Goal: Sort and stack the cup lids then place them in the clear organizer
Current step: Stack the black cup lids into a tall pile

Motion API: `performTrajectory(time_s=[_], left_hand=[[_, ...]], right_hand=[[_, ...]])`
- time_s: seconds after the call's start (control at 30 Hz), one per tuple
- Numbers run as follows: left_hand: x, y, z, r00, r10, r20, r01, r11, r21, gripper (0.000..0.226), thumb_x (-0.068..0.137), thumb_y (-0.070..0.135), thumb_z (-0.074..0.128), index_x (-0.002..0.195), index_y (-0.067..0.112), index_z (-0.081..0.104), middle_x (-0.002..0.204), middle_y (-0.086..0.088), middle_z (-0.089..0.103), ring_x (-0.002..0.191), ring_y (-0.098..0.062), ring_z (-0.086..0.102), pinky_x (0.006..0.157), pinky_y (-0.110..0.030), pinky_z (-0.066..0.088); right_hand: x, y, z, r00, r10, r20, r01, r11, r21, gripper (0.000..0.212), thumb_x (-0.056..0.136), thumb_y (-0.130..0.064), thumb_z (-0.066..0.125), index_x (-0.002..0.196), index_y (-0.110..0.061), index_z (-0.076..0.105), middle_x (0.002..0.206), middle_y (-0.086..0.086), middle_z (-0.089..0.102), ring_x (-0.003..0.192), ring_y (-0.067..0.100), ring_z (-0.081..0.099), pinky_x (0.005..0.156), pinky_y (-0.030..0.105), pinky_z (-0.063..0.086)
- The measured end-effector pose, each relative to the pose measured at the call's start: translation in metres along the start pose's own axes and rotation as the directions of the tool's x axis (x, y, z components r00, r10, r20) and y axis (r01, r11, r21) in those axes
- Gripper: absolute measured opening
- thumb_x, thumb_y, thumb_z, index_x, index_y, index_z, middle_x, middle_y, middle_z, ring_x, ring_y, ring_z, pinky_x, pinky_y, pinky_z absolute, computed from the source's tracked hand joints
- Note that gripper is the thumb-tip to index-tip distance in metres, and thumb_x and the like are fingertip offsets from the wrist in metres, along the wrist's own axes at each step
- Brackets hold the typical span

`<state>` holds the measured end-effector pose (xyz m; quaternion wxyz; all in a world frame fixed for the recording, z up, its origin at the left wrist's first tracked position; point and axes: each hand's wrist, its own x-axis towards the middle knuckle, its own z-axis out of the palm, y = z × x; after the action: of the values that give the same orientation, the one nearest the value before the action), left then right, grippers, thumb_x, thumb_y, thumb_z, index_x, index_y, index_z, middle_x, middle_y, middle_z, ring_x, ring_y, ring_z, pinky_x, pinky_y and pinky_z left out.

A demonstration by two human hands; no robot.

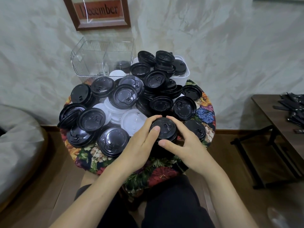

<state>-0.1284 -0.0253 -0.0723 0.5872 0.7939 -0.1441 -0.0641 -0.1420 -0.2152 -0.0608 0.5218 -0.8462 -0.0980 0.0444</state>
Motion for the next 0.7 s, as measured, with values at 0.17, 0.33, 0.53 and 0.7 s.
performTrajectory(time_s=[0.17,0.33,0.53,0.7], left_hand=[[0.009,0.004,-0.011,0.998,0.056,-0.026,-0.055,0.997,0.051,0.047,0.098,0.061,0.041,0.138,0.041,0.057,0.13,0.023,0.066,0.124,0.001,0.059,0.111,-0.037,0.046],[0.043,0.021,-0.035,0.938,0.259,-0.231,-0.187,0.937,0.294,0.024,0.102,0.033,0.057,0.121,0.03,0.072,0.112,0.014,0.074,0.091,-0.005,0.071,0.085,-0.04,0.059],[0.097,0.047,-0.041,0.957,0.271,0.102,-0.226,0.479,0.848,0.024,0.101,0.036,0.063,0.123,0.03,0.072,0.109,0.007,0.076,0.112,-0.023,0.061,0.097,-0.04,0.037],[0.104,0.038,-0.036,0.969,0.179,0.169,-0.223,0.349,0.91,0.02,0.097,0.039,0.065,0.115,0.039,0.072,0.105,0.01,0.074,0.113,-0.019,0.057,0.102,-0.04,0.026]], right_hand=[[0.001,-0.001,0.0,1.0,-0.012,-0.01,0.012,1.0,0.0,0.074,0.089,-0.044,0.079,0.153,-0.041,0.043,0.136,-0.029,0.061,0.13,-0.008,0.053,0.114,0.029,0.04],[0.0,0.0,0.0,1.0,-0.01,0.001,0.01,1.0,-0.008,0.077,0.086,-0.056,0.076,0.153,-0.047,0.038,0.143,-0.03,0.056,0.135,-0.008,0.049,0.118,0.034,0.039],[0.0,0.001,-0.001,1.0,-0.003,0.014,0.003,1.0,0.004,0.077,0.088,-0.059,0.076,0.153,-0.05,0.037,0.145,-0.028,0.055,0.136,-0.006,0.049,0.118,0.04,0.04],[-0.001,0.0,-0.001,1.0,0.0,0.017,0.0,1.0,0.0,0.077,0.088,-0.059,0.075,0.153,-0.049,0.037,0.145,-0.028,0.055,0.136,-0.006,0.048,0.117,0.04,0.04]])
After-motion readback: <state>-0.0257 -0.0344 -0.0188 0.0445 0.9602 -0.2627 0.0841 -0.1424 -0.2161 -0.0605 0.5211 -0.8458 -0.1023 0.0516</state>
